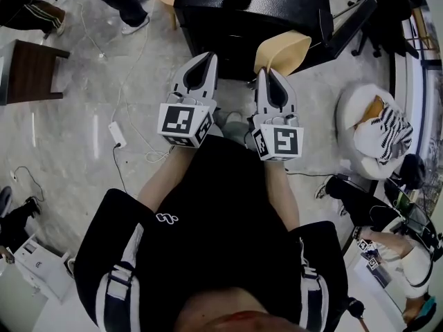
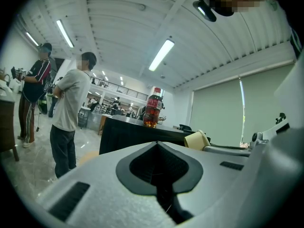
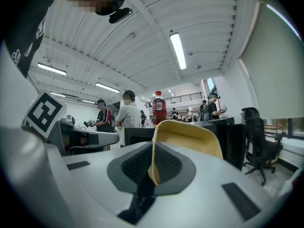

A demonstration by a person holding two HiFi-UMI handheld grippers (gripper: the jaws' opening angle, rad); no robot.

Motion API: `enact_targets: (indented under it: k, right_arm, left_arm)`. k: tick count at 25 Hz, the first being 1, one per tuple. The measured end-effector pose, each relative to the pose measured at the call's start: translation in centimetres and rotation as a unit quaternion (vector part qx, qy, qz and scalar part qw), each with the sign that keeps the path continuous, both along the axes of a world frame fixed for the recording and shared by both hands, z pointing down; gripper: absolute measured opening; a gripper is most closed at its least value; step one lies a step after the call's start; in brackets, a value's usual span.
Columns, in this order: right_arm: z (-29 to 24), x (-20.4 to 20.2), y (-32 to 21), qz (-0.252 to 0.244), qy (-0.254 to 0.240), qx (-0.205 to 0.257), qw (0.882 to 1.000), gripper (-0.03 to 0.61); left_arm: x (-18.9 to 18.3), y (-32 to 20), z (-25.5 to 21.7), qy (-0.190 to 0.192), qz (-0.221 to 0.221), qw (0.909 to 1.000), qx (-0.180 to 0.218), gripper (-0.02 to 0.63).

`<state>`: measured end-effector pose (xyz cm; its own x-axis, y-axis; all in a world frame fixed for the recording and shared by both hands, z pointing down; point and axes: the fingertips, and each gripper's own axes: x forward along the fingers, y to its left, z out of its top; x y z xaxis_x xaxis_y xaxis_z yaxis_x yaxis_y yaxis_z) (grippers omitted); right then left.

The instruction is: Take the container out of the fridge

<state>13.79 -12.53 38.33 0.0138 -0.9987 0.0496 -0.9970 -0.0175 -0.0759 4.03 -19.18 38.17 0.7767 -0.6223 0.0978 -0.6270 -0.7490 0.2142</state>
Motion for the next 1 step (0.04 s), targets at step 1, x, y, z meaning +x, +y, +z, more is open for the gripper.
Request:
enact_targets:
  k: [1]
  right_arm:
    - [0.01,0.08,0.02,0.0,0.0,0.0,1.0,0.02]
  left_arm:
    - [0.02,-0.02,-0.01,0.0,0.0,1.0,0.0,0.009]
